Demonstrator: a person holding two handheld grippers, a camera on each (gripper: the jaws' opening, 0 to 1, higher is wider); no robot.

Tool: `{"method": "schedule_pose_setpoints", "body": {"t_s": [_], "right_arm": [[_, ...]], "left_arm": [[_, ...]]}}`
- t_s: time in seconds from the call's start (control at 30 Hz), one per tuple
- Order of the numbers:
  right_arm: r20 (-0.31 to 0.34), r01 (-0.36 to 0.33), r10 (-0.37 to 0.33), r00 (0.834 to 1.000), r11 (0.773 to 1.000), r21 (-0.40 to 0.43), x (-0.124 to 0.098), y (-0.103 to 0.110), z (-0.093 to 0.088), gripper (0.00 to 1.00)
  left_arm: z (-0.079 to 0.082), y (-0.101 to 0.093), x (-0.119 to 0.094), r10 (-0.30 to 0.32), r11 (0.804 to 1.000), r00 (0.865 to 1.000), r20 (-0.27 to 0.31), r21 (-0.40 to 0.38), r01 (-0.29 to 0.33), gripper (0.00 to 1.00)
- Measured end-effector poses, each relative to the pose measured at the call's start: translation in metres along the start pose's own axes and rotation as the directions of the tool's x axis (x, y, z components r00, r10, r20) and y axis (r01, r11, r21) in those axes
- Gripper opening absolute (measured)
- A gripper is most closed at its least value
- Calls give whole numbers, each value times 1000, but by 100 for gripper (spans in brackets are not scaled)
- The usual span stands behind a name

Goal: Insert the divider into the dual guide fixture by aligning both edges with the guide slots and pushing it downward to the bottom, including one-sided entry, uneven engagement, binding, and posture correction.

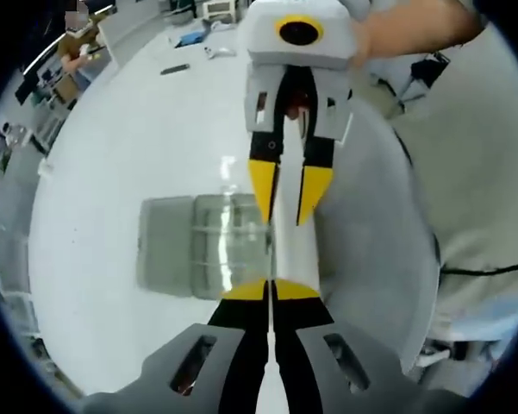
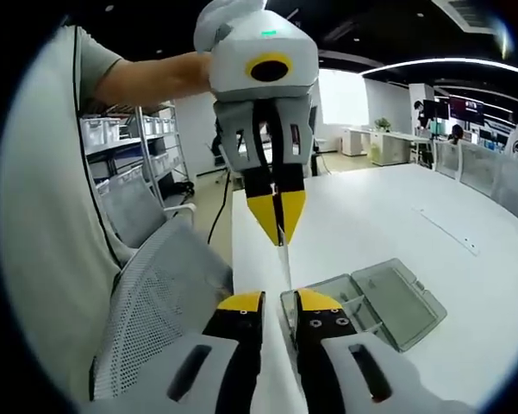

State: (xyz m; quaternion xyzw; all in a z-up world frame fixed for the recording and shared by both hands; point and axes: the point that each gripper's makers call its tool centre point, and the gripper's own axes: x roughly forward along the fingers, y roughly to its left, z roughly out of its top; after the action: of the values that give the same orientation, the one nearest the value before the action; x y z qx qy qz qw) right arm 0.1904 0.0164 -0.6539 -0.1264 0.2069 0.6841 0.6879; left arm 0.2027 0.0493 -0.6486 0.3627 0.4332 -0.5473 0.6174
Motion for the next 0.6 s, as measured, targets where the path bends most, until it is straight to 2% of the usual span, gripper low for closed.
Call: {"method": "schedule_pose_setpoints", "body": {"t_s": [0.17,0.33,0.6], "right_arm": [[-5,6,-6,1000,1000,3,-2,0,-3,11],[-14,18,-18,1000,1000,6,-5,0,-7,13],[-21,40,-40,999,999,12,-10,-2,-10,19]], "left_arm": [[-8,5,3,15,1000,998,-55,9,-14,0],[-12,10,6,20,1000,995,-102,-14,-22,0],[-16,17,13,22,1000,989,-149,-2,-22,0]]}}
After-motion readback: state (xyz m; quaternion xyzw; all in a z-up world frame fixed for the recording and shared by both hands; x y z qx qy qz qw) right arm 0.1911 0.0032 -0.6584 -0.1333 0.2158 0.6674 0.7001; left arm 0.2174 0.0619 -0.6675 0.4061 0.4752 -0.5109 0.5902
